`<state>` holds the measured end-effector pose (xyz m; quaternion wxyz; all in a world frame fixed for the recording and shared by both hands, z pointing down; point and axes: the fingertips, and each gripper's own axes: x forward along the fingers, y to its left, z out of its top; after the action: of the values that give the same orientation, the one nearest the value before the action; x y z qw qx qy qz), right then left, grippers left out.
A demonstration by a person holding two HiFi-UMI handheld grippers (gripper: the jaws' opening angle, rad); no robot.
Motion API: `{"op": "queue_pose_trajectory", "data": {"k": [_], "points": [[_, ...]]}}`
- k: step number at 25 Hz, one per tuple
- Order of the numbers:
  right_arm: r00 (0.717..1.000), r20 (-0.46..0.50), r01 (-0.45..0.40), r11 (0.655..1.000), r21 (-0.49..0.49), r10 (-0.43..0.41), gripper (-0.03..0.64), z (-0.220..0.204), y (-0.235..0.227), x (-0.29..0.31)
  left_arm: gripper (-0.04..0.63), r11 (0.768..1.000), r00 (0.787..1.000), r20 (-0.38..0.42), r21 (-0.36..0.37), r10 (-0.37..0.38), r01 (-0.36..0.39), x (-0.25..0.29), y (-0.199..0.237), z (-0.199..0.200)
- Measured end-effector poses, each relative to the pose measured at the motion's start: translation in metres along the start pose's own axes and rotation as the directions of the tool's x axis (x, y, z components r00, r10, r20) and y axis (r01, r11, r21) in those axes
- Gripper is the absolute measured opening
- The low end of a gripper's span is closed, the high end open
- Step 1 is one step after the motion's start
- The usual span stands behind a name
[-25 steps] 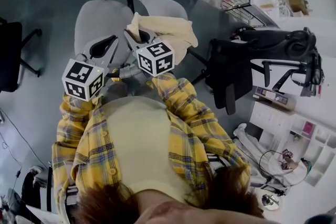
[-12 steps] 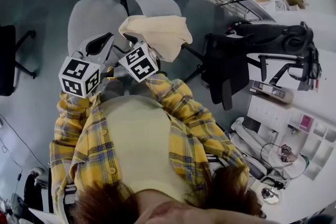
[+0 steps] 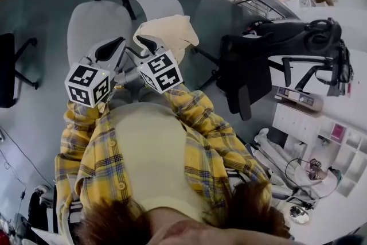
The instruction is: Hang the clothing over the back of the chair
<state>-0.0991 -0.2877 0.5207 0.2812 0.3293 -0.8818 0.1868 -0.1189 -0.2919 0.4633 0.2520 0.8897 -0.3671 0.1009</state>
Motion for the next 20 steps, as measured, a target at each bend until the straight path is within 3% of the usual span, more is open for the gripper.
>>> {"op": "queue_pose_trajectory", "data": {"k": [10,20], "points": [[0.984,0.139,0.098,0.989,0.114,-0.114,0.166,0.005,-0.05,-0.069,0.029,0.999,0.999,0.013,0.0,-0.045,0.045,0.026,-0.028,0.015],[0.947,0.188,0.214,0.949,0.233,-0.259,0.12,-0.011,-0.095,-0.125,0.028,0.996,0.996,-0.009,0.024,-0.091,0.091,0.045,-0.054,0.018]]}}
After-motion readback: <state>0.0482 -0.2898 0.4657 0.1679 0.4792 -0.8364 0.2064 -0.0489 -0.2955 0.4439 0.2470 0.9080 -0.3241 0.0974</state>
